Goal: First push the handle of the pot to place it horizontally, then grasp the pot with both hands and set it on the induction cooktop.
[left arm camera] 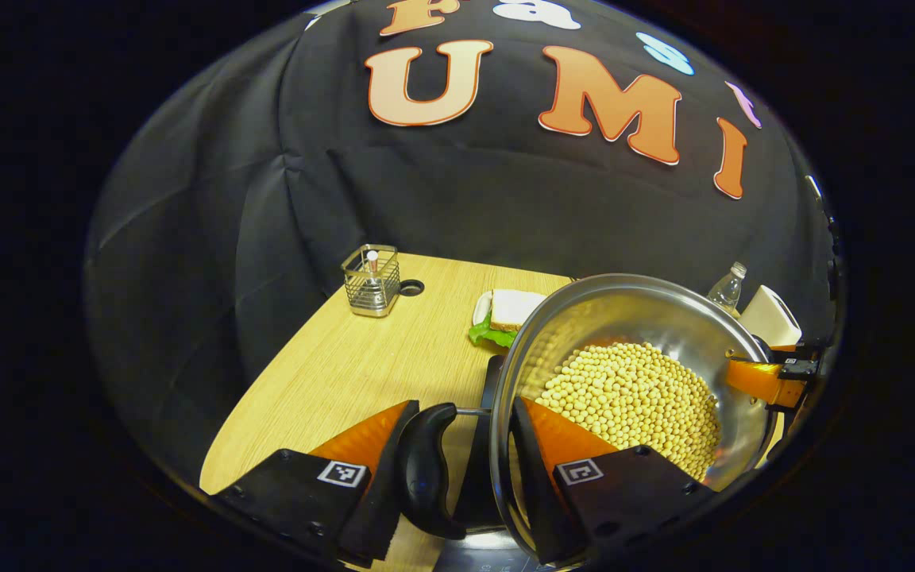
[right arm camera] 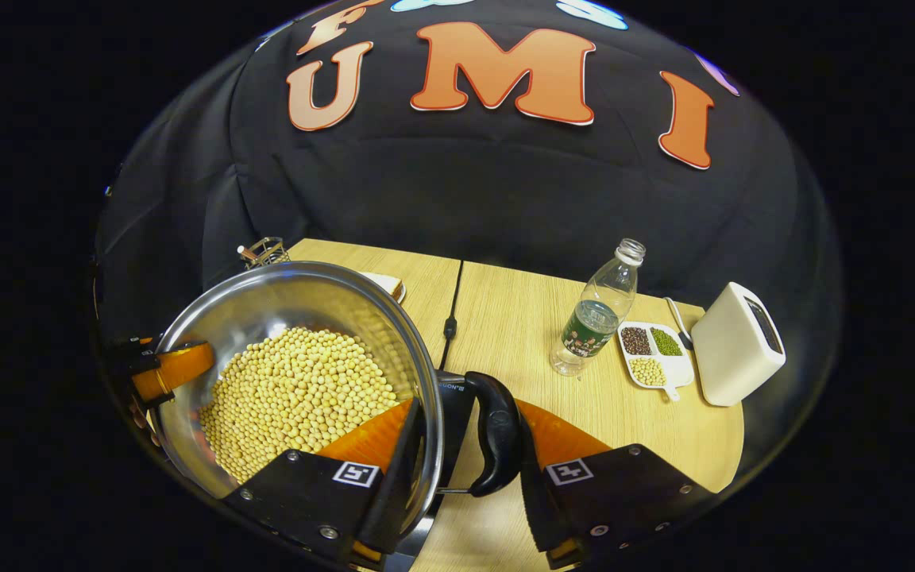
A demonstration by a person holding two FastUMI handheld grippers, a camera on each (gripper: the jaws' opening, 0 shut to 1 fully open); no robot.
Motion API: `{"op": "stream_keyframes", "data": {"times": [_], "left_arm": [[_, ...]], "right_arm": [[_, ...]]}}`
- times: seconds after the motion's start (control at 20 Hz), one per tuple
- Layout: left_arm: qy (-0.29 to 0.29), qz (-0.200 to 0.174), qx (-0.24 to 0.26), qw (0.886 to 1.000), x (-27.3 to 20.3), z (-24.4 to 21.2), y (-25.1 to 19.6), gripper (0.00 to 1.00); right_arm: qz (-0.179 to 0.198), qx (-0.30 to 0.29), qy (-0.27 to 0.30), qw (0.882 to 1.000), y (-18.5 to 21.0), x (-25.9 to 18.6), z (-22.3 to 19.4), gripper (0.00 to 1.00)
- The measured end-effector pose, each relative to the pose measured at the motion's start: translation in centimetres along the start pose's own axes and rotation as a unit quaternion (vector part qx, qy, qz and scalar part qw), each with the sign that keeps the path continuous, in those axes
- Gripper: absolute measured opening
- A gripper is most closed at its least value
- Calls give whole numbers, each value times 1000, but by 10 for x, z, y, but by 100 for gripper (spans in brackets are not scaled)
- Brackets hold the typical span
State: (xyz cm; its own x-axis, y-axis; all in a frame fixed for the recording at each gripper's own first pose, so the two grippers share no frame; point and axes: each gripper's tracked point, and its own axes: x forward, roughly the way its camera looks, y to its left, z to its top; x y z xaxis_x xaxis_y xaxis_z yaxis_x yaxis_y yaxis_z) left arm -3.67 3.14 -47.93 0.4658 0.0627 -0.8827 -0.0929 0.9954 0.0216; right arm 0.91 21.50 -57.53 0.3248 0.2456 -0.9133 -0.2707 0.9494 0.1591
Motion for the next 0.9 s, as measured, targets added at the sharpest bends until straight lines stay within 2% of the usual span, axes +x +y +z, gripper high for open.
{"op": "stream_keyframes", "data": {"times": [0.05, 0.1, 0.25, 0.3, 0.35, 0.6, 0.7, 0.75, 0.85, 0.9], "left_arm": [[0, -1, 0, 1000, 0, 2, 1, 70], [1, -1, 2, 1000, 0, 2, 0, 72], [6, -3, 3, 1000, 0, 2, -1, 71], [8, -3, 5, 1000, 0, 2, 0, 70], [10, -4, 6, 1000, 1, 2, -1, 73], [16, -8, 9, 1000, 3, 3, 0, 70], [19, -11, 7, 1000, 4, 2, 0, 73], [22, -12, 7, 1000, 4, 2, -1, 70], [26, -12, 4, 1000, 4, 3, 0, 73], [28, -13, 4, 1000, 4, 3, 0, 70]], "right_arm": [[0, -2, 1, 1000, -3, 2, -1, 62], [-1, 0, 3, 1000, -2, 3, -4, 62], [-1, 3, 11, 1000, -2, 13, -9, 62], [0, 1, 17, 1000, -2, 17, -11, 58], [-1, 0, 19, 1000, 2, 19, -10, 62], [-3, -1, 28, 1000, 10, 26, -8, 62], [-3, 1, 31, 1000, 8, 29, -14, 63], [-4, 1, 33, 999, 8, 30, -14, 62], [-3, 6, 39, 999, 11, 32, -15, 62], [-2, 8, 41, 999, 12, 35, -16, 62]]}}
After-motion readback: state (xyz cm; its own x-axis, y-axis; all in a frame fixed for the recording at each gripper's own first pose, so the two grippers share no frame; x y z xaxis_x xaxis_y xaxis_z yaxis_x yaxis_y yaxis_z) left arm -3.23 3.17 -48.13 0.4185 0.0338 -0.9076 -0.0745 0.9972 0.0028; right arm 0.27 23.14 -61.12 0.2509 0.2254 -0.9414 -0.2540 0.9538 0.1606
